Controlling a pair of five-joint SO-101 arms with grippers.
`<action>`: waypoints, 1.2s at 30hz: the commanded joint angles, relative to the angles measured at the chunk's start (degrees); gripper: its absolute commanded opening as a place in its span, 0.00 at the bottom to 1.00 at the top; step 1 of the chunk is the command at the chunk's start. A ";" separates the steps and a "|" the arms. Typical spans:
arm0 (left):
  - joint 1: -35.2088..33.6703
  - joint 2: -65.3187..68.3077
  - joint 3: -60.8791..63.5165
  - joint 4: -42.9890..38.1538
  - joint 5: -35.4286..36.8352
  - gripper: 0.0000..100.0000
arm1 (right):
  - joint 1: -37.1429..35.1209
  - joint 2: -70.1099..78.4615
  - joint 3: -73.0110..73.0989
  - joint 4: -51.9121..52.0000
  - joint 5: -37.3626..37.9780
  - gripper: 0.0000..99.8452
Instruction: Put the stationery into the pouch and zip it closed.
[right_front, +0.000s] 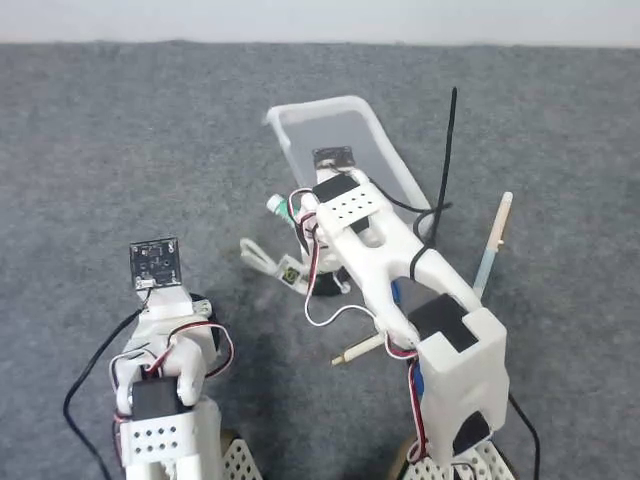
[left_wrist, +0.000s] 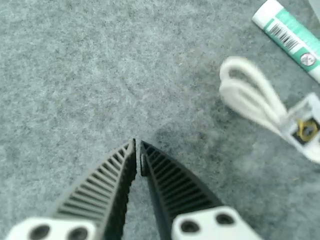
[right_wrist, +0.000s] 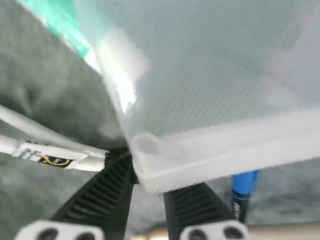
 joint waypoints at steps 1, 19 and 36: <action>-0.09 -0.79 -0.66 -0.44 -0.62 0.01 | 1.36 -6.90 -2.46 3.30 6.77 0.01; -0.09 -0.79 -0.66 -0.44 -0.62 0.01 | 4.53 -15.52 -2.81 9.98 4.57 0.18; -0.09 -0.79 -0.66 -0.44 -0.62 0.01 | -3.74 -14.90 -2.73 12.26 -14.95 0.18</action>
